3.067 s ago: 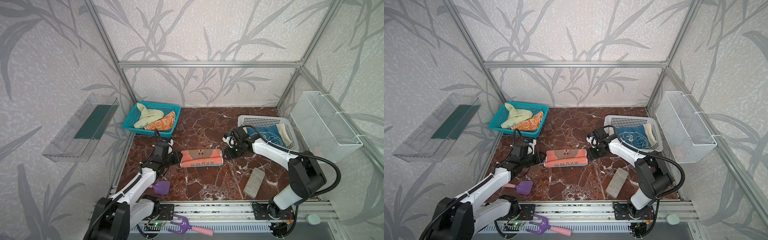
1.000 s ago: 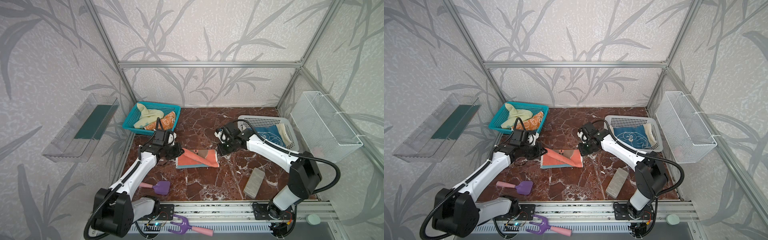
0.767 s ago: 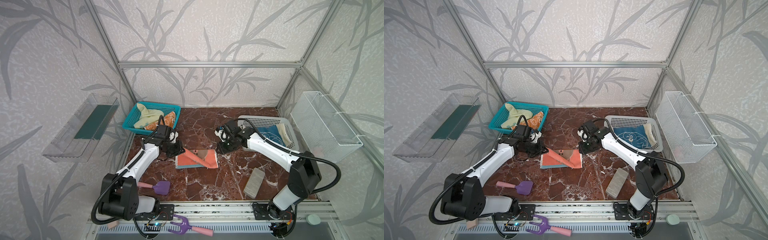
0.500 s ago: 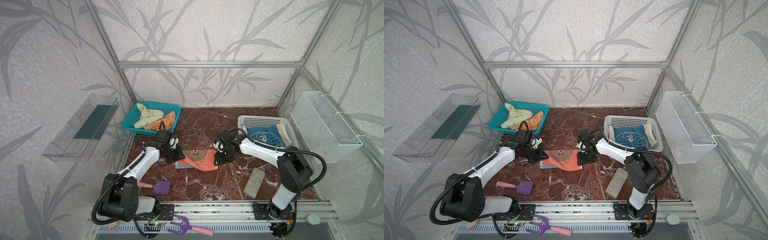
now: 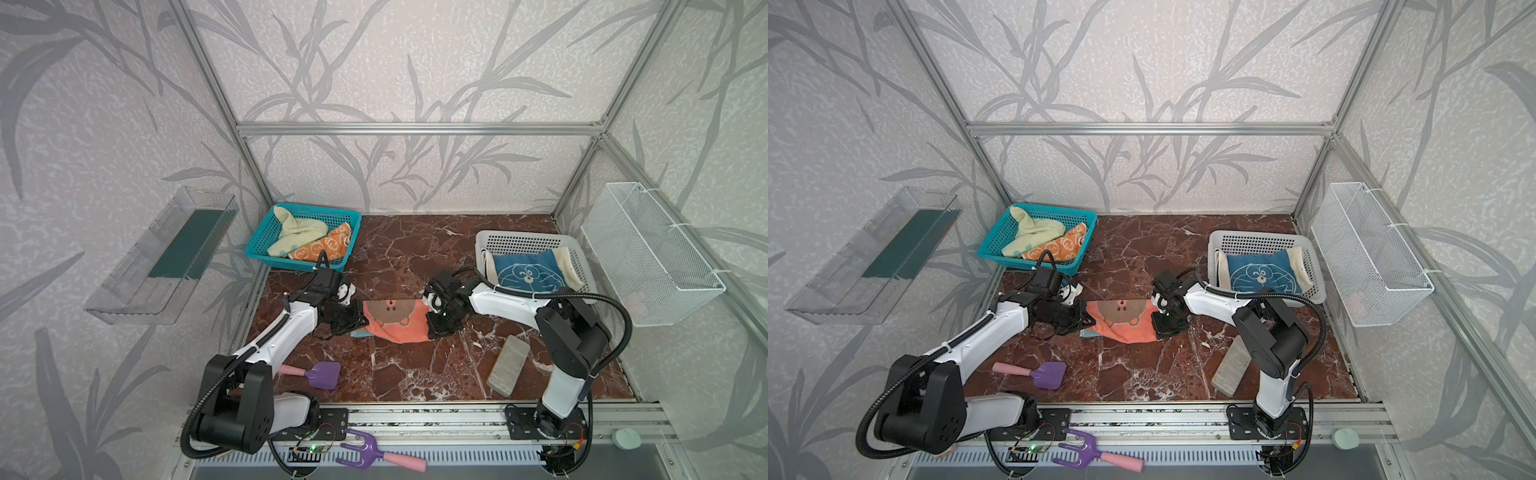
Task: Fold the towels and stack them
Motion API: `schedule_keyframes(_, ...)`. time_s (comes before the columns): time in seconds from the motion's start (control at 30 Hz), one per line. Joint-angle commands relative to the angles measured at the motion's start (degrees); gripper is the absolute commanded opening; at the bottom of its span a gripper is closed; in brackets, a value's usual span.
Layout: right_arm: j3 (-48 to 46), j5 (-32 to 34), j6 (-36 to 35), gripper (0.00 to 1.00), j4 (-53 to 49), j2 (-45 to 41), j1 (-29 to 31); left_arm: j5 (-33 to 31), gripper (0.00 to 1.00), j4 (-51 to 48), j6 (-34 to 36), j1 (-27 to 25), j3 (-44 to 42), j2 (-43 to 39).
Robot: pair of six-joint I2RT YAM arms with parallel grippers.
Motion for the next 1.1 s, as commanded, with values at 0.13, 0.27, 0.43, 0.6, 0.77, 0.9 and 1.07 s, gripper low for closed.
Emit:
schedule_keyframes(0.13,3.39,6.01,-2.78,0.00,-2.07,-4.77,-0.20,-1.23,0.00,-4.32,3.52,2.49,4.65,-1.75)
schedule_keyframes(0.27,9.54,8.91,-5.74,0.00,-5.39,-5.86,-2.38,-1.29,0.00,-4.57,5.82,5.44,10.37,-0.15)
schedule_keyframes(0.43,20.85,10.13,-10.66,0.00,-8.54,-0.52,-6.87,2.08,0.00,0.07,6.82,7.53,20.27,10.31)
schedule_keyframes(0.6,35.57,8.90,-14.50,0.00,-13.70,9.47,-10.84,5.20,0.00,-0.72,8.55,8.60,30.50,22.56)
schedule_keyframes(0.77,45.30,7.82,-15.77,0.00,-16.56,17.44,-13.29,4.55,0.00,0.82,9.41,9.24,33.68,28.02)
schedule_keyframes(0.9,48.79,6.31,-15.96,0.00,-16.61,21.12,-14.44,5.80,0.00,5.42,8.19,9.82,32.95,30.54)
schedule_keyframes(1.07,48.70,3.16,-15.34,0.00,-16.40,21.73,-16.21,7.26,0.00,7.13,6.78,9.40,32.85,31.54)
